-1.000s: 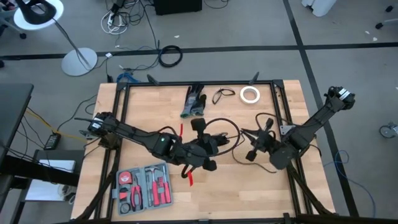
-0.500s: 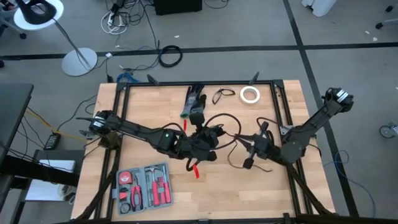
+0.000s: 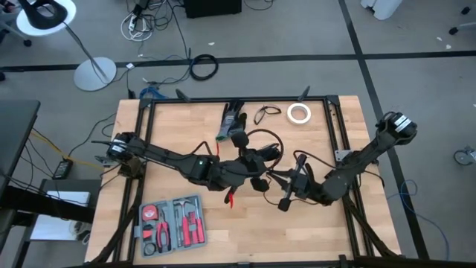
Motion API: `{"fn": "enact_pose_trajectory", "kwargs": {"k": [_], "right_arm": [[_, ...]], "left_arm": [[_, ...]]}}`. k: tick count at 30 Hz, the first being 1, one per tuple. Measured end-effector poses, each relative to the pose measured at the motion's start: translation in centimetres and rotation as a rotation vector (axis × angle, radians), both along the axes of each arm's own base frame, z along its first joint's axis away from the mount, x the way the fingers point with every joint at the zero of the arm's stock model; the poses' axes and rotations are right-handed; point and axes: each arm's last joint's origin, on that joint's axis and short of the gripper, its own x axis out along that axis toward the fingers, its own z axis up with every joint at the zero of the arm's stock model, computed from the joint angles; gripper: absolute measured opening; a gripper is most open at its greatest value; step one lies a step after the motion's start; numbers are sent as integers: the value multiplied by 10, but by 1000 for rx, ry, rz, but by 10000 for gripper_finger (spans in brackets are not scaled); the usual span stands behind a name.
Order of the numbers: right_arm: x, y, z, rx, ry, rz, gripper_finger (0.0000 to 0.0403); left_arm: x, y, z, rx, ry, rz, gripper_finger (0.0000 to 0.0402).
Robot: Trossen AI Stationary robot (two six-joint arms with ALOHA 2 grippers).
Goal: Coil cords
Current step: Coil the black wire into a spool
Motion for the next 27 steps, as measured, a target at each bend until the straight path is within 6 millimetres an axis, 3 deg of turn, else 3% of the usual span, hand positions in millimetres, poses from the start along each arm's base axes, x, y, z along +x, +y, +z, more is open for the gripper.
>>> {"fn": "enact_pose_trajectory", "kwargs": {"k": [14, 27], "right_arm": [[2, -3, 17, -127, -101, -43, 4], [-4, 0, 12, -190, 40, -192, 3]], "left_arm": [[9, -7, 17, -107, -268, -107, 0], [13, -14, 15, -109, -308, -141, 0]]}}
